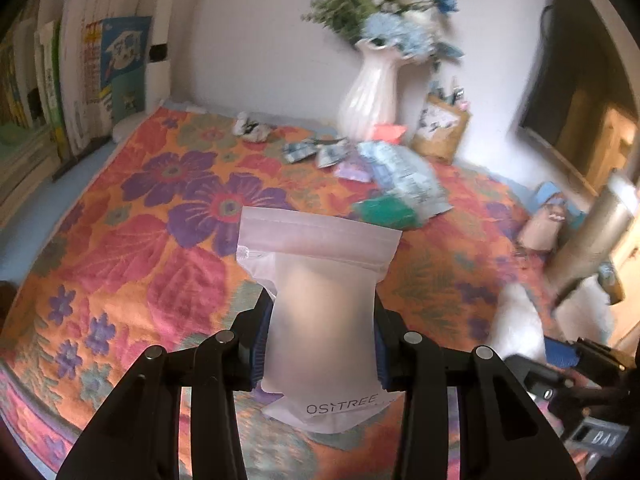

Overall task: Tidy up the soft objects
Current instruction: 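Carry the white bag and white plush to the wicker basket and open both tools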

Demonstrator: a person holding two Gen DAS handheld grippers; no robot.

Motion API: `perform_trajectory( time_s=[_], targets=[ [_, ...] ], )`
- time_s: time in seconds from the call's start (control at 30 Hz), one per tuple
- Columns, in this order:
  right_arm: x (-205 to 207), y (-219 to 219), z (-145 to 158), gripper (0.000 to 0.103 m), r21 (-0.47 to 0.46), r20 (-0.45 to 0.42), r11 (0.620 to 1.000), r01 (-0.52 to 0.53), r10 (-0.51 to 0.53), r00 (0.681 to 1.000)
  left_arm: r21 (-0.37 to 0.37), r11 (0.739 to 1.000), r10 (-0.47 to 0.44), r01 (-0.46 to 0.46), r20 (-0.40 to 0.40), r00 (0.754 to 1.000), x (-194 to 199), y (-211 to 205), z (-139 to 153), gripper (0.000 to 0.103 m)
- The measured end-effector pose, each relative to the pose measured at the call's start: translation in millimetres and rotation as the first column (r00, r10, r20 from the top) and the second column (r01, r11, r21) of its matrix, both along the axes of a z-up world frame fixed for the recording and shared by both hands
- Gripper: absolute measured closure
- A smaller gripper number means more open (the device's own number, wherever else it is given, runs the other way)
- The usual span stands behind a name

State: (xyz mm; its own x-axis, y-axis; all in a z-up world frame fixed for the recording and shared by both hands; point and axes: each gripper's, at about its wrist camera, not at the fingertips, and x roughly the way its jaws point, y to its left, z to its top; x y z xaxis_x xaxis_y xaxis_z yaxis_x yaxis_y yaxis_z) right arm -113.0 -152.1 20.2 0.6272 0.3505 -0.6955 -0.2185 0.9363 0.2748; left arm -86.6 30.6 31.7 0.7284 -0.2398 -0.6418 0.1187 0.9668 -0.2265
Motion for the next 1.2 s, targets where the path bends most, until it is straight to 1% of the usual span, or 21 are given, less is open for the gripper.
perform_trajectory(
  time_s=[0.07,0.1,0.2,0.33,0.43,0.5,0.57,0.63,0.7,0.77,0.8,0.9,1.0,1.03,1.1,1.17,1.2],
  targets=[
    [-9,-8,14,0.053,0.001,0.025,1.000,0.025,-0.026,0.999,-0.044,0.999,-0.028,0.029,0.017,0.999,-8,-6,11,0.065],
    [-15,-13,23,0.053,0.007,0.047,0.999,0.038,-0.038,0.998,-0.050,0.998,-0.041,0.042,0.027,0.999,-11,-11,16,0.065],
    [-29,-32,47,0.053,0.048,0.092,0.997,0.064,-0.069,0.993,-0.054,0.994,-0.096,0.100,0.070,0.993,-24,-31,38,0.065],
    [-51,-67,77,0.053,0.086,0.143,0.987,0.135,-0.147,0.979,-0.059,0.982,-0.169,0.177,0.116,0.979,-38,-59,62,0.065],
    [-64,-94,89,0.053,0.101,0.136,0.974,0.202,-0.215,0.967,-0.045,0.971,-0.227,0.235,0.132,0.965,-50,-83,73,0.065],
    [-73,-114,91,0.053,0.106,0.120,0.964,0.245,-0.257,0.959,-0.038,0.964,-0.258,0.264,0.126,0.958,-56,-99,77,0.065],
    [-82,-135,91,0.053,0.114,0.097,0.951,0.289,-0.300,0.949,-0.042,0.949,-0.307,0.313,0.117,0.945,-61,-116,78,0.065],
    [-92,-161,90,0.053,0.131,0.072,0.933,0.336,-0.347,0.935,-0.032,0.927,-0.368,0.373,0.105,0.924,-68,-140,80,0.065],
    [-101,-183,88,0.053,0.150,0.049,0.914,0.376,-0.387,0.921,-0.025,0.896,-0.439,0.443,0.093,0.893,-76,-166,82,0.065],
    [-113,-206,88,0.053,0.164,0.042,0.892,0.420,-0.432,0.901,-0.022,0.856,-0.512,0.516,0.093,0.854,-85,-191,84,0.065],
    [-119,-216,88,0.053,0.172,0.040,0.882,0.438,-0.451,0.892,-0.017,0.831,-0.553,0.557,0.095,0.828,-91,-207,86,0.065],
    [-137,-245,90,0.053,0.204,0.048,0.854,0.479,-0.497,0.866,-0.009,0.772,-0.632,0.636,0.093,0.769,-103,-247,91,0.065],
    [-151,-272,92,0.053,0.226,0.054,0.821,0.524,-0.548,0.835,-0.005,0.733,-0.677,0.681,0.092,0.730,-105,-282,97,0.065],
    [-154,-283,92,0.053,0.236,0.056,0.810,0.537,-0.563,0.824,-0.002,0.725,-0.685,0.689,0.096,0.722,-104,-293,99,0.065],
    [-158,-302,94,0.053,0.251,0.058,0.789,0.561,-0.591,0.804,-0.004,0.719,-0.691,0.695,0.103,0.715,-99,-315,106,0.065],
    [-160,-322,98,0.053,0.261,0.059,0.761,0.594,-0.627,0.777,0.003,0.728,-0.682,0.685,0.108,0.724,-93,-334,111,0.065],
    [-159,-331,99,0.053,0.267,0.061,0.749,0.607,-0.641,0.765,0.025,0.737,-0.674,0.676,0.115,0.730,-91,-346,113,0.065]
  ],
)
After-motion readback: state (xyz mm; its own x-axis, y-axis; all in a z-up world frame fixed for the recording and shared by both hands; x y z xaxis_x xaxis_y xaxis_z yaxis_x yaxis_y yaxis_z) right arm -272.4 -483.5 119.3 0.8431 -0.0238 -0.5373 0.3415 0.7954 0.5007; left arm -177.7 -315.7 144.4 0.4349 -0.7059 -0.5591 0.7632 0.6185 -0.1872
